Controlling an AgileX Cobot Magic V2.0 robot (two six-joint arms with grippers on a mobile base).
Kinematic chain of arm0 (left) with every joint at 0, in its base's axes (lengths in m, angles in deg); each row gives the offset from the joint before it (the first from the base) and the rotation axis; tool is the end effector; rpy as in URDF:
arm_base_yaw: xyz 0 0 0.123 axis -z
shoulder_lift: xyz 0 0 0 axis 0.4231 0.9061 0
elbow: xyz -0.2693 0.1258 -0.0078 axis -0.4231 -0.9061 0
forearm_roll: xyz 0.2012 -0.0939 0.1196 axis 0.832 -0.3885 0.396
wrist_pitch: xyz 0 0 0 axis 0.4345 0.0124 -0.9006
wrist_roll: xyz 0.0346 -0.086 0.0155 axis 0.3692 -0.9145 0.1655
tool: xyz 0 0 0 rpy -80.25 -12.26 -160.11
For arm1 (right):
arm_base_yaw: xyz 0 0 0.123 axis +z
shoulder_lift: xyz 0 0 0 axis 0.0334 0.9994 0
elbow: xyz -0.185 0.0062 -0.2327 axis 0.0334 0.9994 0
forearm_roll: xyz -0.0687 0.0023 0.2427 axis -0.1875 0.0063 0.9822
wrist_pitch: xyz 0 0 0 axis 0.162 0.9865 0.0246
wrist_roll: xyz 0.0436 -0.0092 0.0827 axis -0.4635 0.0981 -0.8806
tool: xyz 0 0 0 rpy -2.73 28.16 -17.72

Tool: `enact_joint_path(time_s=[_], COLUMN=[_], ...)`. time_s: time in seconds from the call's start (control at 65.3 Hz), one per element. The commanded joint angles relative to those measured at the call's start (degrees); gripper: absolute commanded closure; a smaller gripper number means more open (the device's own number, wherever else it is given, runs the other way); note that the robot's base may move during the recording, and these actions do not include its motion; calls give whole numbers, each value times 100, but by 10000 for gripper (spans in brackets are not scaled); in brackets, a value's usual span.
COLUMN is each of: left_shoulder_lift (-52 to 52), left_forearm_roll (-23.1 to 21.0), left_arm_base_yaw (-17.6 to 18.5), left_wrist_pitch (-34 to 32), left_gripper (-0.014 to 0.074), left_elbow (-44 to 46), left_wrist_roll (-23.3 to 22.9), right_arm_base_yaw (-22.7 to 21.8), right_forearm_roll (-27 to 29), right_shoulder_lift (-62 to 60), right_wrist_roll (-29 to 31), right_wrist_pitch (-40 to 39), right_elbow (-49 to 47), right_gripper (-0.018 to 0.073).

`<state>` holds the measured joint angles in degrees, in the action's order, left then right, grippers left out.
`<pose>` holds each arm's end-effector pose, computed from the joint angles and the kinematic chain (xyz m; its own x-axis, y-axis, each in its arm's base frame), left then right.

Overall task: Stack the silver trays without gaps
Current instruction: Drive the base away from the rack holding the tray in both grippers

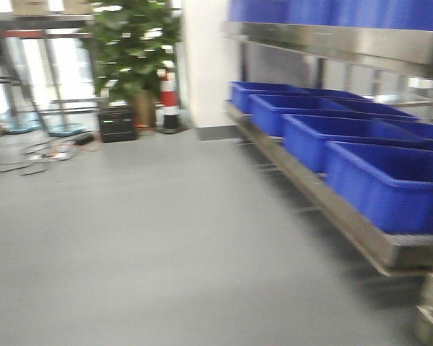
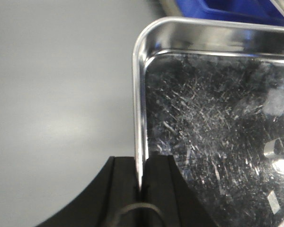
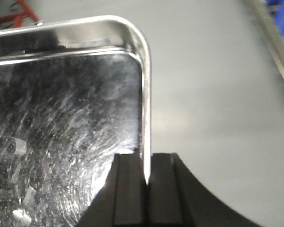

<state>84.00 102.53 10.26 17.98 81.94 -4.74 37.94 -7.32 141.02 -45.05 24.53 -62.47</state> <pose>0.2288 -0.1211 0.4754 -0.5892 -0.1432 -0.7952 0.0280 0.9800 -0.1972 0.2482 0.1539 0.4765 -0.6704 0.1184 -0.7325 -0.1083 0.9610 0.2545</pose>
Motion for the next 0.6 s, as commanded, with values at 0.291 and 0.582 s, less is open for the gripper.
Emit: enact_joint_path(time_s=[0.291,0.582], left_shoulder_lift=[-72,-72], left_forearm_roll=[149,149], left_arm_base_yaw=[-7,-7], left_wrist_pitch=[-65,-65], left_gripper=[612,612], left_elbow=[74,74], left_wrist_roll=[18,18], right_arm_base_yaw=[-23,-23], right_forearm_roll=[-200,-200], right_shoulder_lift=[-48,-48], right_wrist_roll=[47,47], right_wrist_pitch=[-142,-142], right_elbow=[-53,-53], right_gripper=[636,636])
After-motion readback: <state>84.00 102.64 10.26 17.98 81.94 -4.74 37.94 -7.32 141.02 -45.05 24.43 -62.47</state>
